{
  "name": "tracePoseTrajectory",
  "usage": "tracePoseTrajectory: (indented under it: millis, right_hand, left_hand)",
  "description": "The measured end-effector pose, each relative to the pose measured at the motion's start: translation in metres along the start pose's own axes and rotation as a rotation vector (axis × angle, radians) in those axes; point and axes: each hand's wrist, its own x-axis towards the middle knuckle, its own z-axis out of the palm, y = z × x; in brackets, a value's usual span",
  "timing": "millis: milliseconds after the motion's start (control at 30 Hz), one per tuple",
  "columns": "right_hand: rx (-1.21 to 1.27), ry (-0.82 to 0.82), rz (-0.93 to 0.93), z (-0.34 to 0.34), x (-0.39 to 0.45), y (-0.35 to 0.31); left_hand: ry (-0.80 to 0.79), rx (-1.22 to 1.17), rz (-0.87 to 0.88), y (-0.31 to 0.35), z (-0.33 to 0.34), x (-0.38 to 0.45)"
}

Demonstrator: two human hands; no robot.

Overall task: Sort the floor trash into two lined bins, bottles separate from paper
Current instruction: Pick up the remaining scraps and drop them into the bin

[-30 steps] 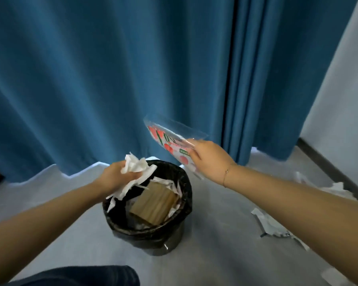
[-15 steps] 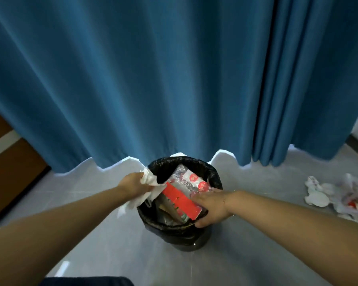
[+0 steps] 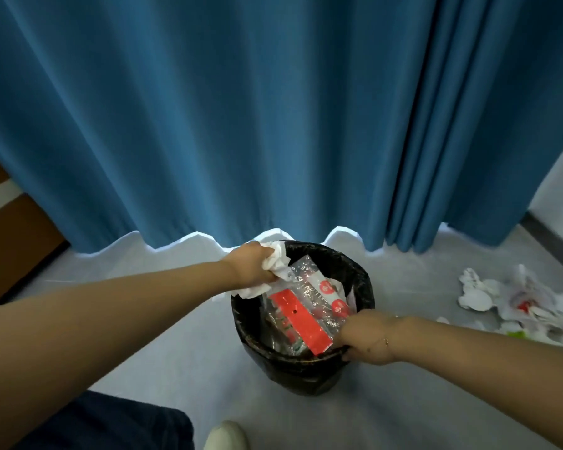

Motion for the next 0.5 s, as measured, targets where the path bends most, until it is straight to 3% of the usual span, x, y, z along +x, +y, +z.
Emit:
tracePoseTrajectory:
  millis: [167,233,300,333,367,500]
  right_hand:
    - [0.187,-0.392,0.019,0.003,-0.061,-0.018]
    - [0.322,-0.226,0.02,0.002,-0.068,-0.012]
    - [0.242,0.085,0.014,0.005,-0.066,0.003]
    - [0.171,0.154,0.011,0.01,-0.063,0.008]
    - [0.117,0.134,0.007,0.019,-0.058,0.012]
    - [0.126,-0.199,0.088,0.072,-0.037,0.017]
  left_hand:
    - [-0.011,-0.097,0.067,0.014,0.027,-0.014]
    - [-0.061,-0.156,0.079,0.022,0.042,-0.02]
    - [-0.12,-0.233,0.093,0.031,0.052,-0.028]
    - [-0.142,-0.261,0.105,0.037,0.056,-0.031]
    - [-0.152,-0.278,0.115,0.042,0.059,-0.033]
    - [-0.163,-0.283,0.171,0.063,0.066,-0.033]
